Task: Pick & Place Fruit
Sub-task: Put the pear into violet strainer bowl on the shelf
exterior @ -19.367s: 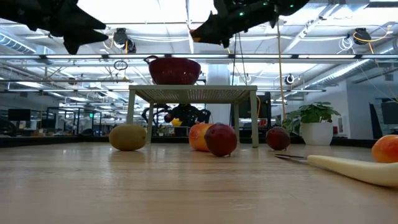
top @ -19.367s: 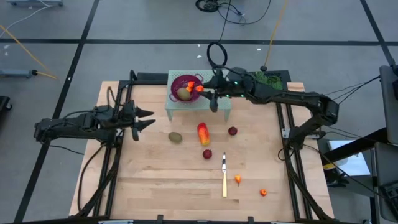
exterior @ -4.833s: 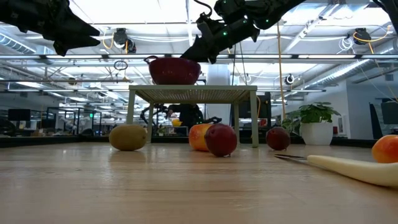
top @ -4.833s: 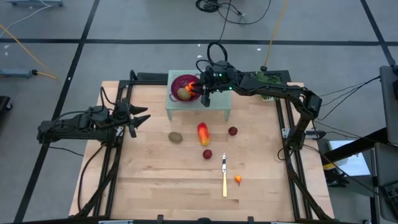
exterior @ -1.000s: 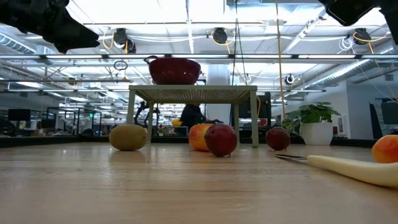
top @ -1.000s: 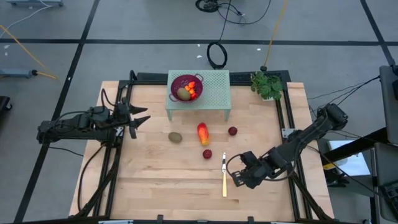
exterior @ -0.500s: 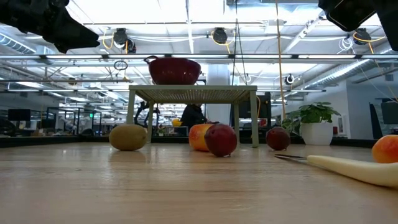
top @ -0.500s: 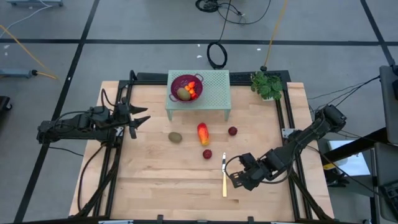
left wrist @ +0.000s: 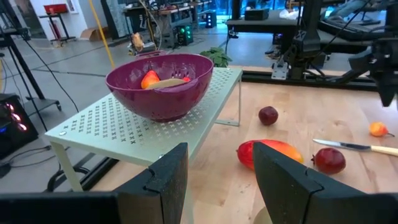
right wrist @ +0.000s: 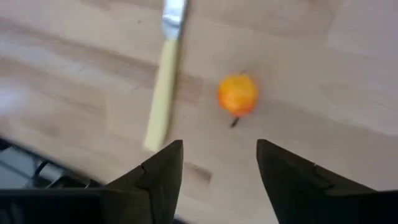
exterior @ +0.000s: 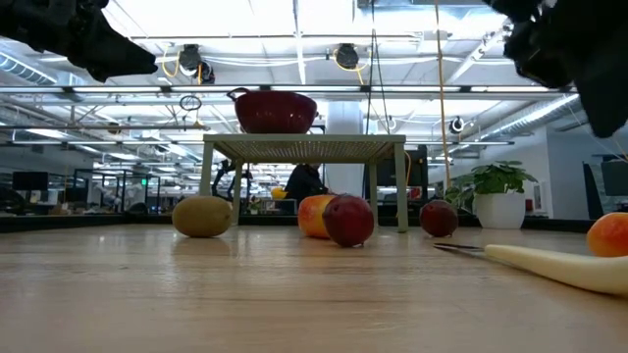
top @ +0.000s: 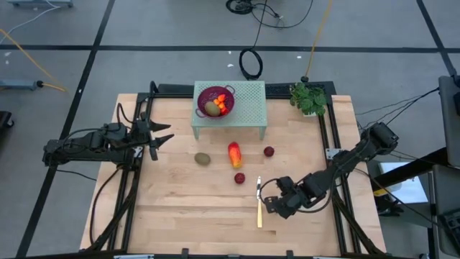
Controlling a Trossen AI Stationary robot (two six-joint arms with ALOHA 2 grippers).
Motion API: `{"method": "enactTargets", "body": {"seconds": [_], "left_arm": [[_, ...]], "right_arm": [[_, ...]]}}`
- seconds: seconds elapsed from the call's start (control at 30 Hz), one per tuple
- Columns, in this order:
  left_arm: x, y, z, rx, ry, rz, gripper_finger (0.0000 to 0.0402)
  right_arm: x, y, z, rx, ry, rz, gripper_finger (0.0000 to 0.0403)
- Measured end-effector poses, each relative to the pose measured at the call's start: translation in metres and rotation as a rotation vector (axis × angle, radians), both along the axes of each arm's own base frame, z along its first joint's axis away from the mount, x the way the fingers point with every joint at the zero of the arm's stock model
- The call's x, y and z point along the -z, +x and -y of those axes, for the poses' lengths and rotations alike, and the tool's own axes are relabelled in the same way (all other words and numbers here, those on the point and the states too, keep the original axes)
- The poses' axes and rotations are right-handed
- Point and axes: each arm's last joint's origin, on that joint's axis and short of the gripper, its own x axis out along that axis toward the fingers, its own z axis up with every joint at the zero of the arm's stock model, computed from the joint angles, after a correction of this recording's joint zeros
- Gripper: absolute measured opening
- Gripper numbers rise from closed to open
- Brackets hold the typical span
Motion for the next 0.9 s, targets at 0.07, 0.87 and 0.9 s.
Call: {"method": "enactTargets", "body": {"seconds": [0.07, 0.87, 0.9], "left_arm": [[0.0, 0.0, 0.0, 0.0, 0.002, 0.0, 0.0182], [0.0, 0.0, 0.0, 0.001, 0.008, -0.003, 0.0182], [0.0, 0.0, 0.0, 0.001, 0.008, -0.003, 0.0182]], "right_arm": [[0.006, 0.001, 0.0, 0.008, 0.028, 0.035, 0.02], [0.038, -0.002, 0.017, 0.072, 0.043, 0.006, 0.0175], [0.04, -0.001, 0.018, 0.066, 0.046, -0.003, 0.0175]]}}
